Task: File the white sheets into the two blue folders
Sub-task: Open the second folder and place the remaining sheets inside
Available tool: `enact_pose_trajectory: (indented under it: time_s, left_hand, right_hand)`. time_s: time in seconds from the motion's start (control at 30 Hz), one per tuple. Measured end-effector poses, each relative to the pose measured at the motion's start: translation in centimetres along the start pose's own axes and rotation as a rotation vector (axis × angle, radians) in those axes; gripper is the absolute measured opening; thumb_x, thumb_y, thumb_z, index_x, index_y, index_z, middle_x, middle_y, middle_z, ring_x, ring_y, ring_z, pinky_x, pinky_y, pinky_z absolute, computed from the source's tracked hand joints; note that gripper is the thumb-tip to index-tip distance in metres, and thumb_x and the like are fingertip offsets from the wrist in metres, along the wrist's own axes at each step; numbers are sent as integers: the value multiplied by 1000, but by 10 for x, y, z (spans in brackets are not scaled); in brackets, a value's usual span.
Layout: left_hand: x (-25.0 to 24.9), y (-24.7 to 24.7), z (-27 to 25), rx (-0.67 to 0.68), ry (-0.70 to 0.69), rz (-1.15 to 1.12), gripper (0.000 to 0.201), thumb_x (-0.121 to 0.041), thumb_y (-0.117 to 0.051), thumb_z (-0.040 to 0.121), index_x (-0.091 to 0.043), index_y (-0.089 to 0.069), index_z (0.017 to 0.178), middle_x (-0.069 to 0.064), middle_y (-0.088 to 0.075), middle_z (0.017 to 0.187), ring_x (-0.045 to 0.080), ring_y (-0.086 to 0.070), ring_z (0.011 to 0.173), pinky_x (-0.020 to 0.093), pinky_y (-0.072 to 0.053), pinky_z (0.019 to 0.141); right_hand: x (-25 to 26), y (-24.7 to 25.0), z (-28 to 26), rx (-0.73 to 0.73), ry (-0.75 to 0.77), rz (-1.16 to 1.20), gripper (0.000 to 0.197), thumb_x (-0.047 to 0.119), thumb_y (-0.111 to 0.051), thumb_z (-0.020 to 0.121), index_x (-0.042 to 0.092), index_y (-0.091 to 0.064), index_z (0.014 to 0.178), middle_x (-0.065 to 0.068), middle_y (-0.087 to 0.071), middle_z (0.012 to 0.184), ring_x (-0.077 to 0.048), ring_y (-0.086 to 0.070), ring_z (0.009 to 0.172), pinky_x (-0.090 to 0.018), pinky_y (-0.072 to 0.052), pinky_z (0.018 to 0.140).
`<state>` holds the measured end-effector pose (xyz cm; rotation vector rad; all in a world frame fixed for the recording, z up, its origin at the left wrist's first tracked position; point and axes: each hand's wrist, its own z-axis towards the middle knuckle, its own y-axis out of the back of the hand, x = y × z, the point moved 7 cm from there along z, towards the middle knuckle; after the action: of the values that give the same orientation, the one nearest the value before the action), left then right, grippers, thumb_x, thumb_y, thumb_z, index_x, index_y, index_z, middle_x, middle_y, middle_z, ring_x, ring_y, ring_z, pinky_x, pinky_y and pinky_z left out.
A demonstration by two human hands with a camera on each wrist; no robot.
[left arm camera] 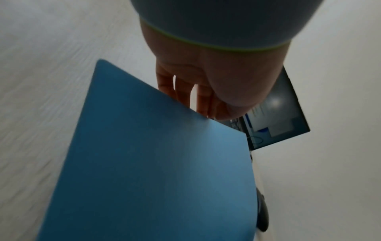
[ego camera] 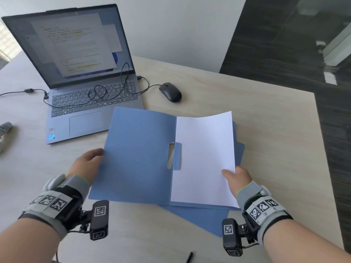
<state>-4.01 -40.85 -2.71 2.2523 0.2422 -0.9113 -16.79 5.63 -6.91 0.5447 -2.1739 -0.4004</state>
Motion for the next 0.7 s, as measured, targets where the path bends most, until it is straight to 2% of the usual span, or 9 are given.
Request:
enact_pose_trajectory:
  time_s: [0.07,0.13,0.2,0.3,0.4,0.5,0.6,0.63,0.7]
  left_hand:
    - [-8,14,-8,27,-3,-159,38,-10,-48,88,-26,-61,120,-4,-71,112,27,-65,74,41,-53,76]
    - [-25,23,-17,73,-55,-195,39,0,-41,93,-24,-62,114,-9,-73,104,16,-67,58,34,-48,64]
    - [-43,32,-32,156,-133,-194,43,7,-38,91,-22,-67,107,-11,-77,97,9,-69,56,28,-46,58]
    - [-60,31,-52,284,-205,-195,51,18,-37,84,-17,-69,103,-8,-79,89,12,-71,60,21,-48,49]
    - [-77,11,-78,389,-289,-210,40,9,-53,73,-15,-76,94,-1,-79,91,17,-71,68,32,-49,62]
    - [-80,-24,-94,454,-319,-187,36,3,-64,68,-24,-81,84,-3,-78,85,16,-69,74,39,-54,74]
    - [-75,-73,-106,548,-303,-127,28,-19,-73,62,-33,-81,86,-4,-78,86,21,-64,82,46,-55,85]
    - [-69,-90,-106,574,-285,-75,28,-26,-73,64,-39,-79,89,-5,-77,91,20,-63,85,49,-53,88]
    - [-58,-123,-107,620,-262,47,34,-22,-67,80,-53,-72,93,-12,-71,108,8,-63,92,40,-51,89]
  right_hand:
    - [3,-1,-3,8,10,-3,11,16,-54,92,15,-65,92,-8,-65,82,-29,-56,74,-26,-42,62]
    - [3,0,-2,0,-1,-8,12,15,-54,92,17,-65,88,-9,-64,79,-28,-55,71,-26,-42,61]
    - [3,-3,-4,4,-9,-10,13,14,-54,89,13,-66,88,-11,-64,79,-28,-53,68,-30,-43,62]
    - [4,-5,-4,-1,-17,-21,16,14,-54,87,7,-67,90,-13,-64,78,-28,-52,66,-33,-43,65]
    - [4,-4,-4,1,-13,-32,16,14,-55,88,7,-68,93,-15,-67,83,-30,-56,68,-32,-44,64]
    - [7,-4,-8,13,-3,-30,16,14,-55,89,7,-68,95,-13,-67,82,-31,-58,71,-33,-45,68]
    - [10,-8,-9,12,10,-26,15,13,-56,88,8,-67,97,-17,-70,95,-36,-65,86,-40,-51,80]
    - [11,-10,-10,13,7,-17,14,13,-56,88,9,-67,97,-18,-70,99,-37,-66,91,-42,-51,84]
    - [10,-10,-15,8,-14,-8,13,13,-58,88,10,-65,99,-19,-69,101,-37,-65,93,-42,-51,85]
